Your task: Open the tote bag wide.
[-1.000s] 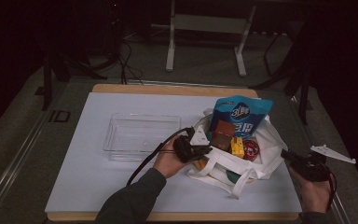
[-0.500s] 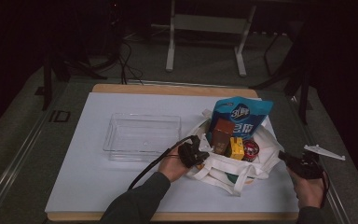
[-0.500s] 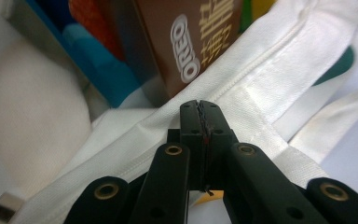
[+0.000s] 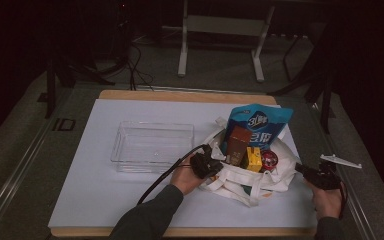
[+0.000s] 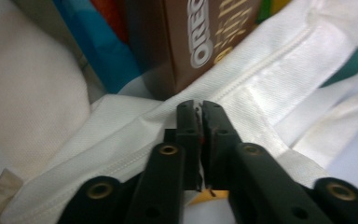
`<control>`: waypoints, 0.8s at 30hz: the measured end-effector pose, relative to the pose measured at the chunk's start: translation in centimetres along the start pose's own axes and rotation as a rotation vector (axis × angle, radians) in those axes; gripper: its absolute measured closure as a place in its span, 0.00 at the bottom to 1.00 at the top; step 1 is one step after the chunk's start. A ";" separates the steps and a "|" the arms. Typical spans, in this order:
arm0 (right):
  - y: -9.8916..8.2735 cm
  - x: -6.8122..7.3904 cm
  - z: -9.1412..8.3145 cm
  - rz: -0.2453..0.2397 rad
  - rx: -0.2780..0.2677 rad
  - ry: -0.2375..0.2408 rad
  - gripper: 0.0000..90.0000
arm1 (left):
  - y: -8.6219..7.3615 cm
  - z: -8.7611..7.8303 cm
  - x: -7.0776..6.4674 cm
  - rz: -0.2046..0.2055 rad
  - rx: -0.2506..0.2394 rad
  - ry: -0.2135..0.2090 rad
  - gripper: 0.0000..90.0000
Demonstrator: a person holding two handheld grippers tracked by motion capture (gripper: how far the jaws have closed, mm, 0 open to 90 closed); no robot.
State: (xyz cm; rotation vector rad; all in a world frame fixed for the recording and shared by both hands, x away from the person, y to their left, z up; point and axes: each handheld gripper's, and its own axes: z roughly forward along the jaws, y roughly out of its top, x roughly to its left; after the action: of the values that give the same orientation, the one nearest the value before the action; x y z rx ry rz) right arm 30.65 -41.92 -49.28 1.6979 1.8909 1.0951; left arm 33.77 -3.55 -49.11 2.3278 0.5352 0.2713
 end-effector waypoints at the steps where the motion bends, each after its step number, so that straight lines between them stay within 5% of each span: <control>1: 0.1 0.0 -0.2 -0.006 -0.011 0.006 0.93 | 0.0 -0.4 0.0 0.010 -0.009 -0.004 0.92; 4: 0.5 -0.1 -1.0 -0.009 -0.038 0.033 0.90 | 0.0 -1.6 0.2 0.024 -0.048 -0.027 0.85; 11: 1.5 0.7 -1.8 -0.053 -0.076 0.043 0.68 | 0.2 -5.1 1.4 0.012 -0.133 -0.004 0.79; 18: 2.7 1.4 -1.8 -0.065 -0.111 0.048 0.61 | 1.0 -7.7 2.6 0.006 -0.200 0.060 0.72; 24: 4.1 2.0 -1.7 -0.105 -0.115 0.047 0.62 | 2.2 -8.0 4.0 -0.012 -0.201 0.129 0.65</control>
State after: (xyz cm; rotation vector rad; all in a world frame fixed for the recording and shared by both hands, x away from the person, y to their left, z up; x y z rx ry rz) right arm 31.72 -40.58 -44.74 1.5062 1.8835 1.1882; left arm 35.34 1.66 -41.67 2.1213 0.5583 0.4514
